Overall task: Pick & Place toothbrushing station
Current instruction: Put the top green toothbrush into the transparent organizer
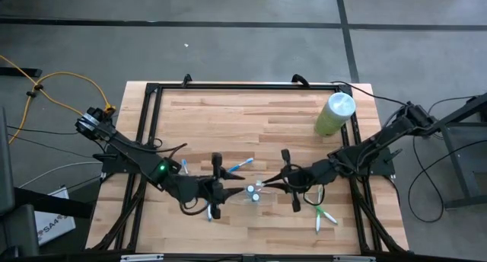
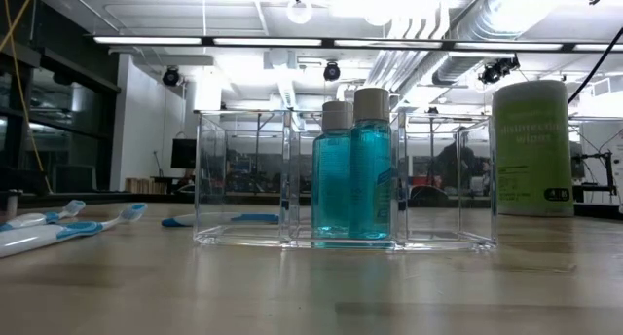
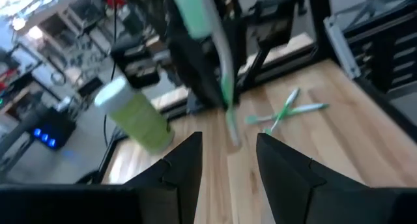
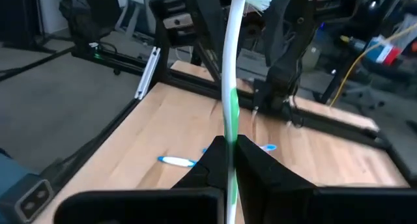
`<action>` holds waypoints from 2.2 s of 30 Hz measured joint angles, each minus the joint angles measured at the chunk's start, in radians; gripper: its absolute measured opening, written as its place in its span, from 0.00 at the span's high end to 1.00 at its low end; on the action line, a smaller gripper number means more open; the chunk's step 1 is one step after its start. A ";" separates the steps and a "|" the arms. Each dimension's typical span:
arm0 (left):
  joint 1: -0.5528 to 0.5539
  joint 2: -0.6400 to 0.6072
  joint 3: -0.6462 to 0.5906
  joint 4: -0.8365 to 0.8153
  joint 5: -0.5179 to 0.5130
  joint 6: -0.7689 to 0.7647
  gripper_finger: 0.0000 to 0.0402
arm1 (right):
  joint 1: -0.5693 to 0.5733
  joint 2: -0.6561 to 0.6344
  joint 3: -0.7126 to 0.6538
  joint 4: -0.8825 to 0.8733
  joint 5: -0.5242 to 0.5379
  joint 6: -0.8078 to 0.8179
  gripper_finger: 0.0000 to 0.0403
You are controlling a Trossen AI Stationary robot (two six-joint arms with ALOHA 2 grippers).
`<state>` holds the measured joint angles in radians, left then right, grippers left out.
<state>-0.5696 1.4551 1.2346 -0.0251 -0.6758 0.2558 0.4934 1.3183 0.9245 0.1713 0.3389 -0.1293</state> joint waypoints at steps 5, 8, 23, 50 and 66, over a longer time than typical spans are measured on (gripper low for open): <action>0.002 0.000 0.000 0.079 0.034 0.049 0.66 | 0.000 0.012 0.000 0.044 -0.009 -0.074 0.99; 0.007 0.000 0.000 0.118 0.069 0.074 0.66 | 0.000 0.012 0.000 0.072 -0.031 -0.102 0.99; 0.102 0.000 0.000 0.173 0.284 0.061 0.66 | -0.036 0.012 0.000 0.111 -0.080 -0.164 0.99; 0.205 0.000 0.000 0.216 0.465 0.066 0.66 | -0.134 0.012 0.000 0.147 -0.193 -0.189 0.99; 0.215 0.018 0.000 0.247 0.466 0.065 0.70 | -0.149 0.012 0.000 0.162 -0.194 -0.216 0.99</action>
<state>-0.3542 1.4736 1.2346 0.2223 -0.2096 0.3211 0.3444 1.3301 0.9245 0.3335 0.1453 -0.3450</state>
